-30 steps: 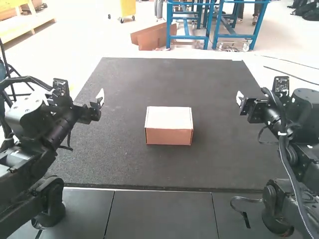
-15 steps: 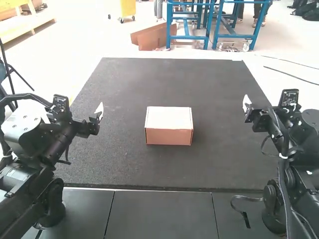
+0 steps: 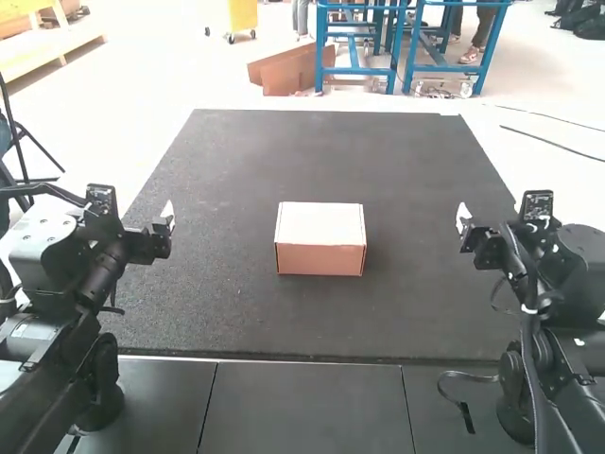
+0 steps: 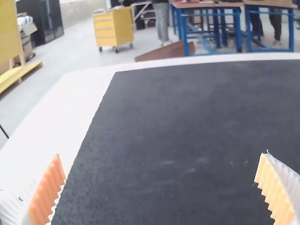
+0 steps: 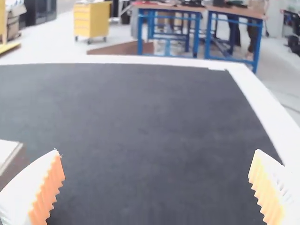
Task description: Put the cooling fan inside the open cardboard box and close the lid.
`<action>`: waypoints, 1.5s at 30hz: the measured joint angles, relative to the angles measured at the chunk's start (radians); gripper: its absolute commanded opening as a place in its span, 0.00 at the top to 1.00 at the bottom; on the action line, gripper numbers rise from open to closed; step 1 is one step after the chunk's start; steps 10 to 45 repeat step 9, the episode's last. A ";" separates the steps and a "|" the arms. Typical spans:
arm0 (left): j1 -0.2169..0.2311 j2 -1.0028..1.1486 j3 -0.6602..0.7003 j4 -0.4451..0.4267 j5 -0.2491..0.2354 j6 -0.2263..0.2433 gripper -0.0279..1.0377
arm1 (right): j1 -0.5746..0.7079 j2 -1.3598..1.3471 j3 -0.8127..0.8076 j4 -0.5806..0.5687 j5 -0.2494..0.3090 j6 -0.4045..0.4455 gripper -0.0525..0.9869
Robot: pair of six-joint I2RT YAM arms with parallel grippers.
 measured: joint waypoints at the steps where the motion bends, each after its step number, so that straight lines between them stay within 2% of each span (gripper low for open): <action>1: 0.001 0.000 0.000 -0.004 0.000 0.000 0.07 | 0.000 0.000 0.000 -0.020 0.005 -0.005 0.08; 9: 0.001 0.000 0.000 -0.002 0.000 0.000 0.07 | 0.000 0.000 0.000 -0.040 0.018 -0.017 0.07; 45: 0.001 0.000 0.000 -0.002 0.000 0.000 0.07 | 0.000 0.000 0.000 -0.040 0.018 -0.017 0.07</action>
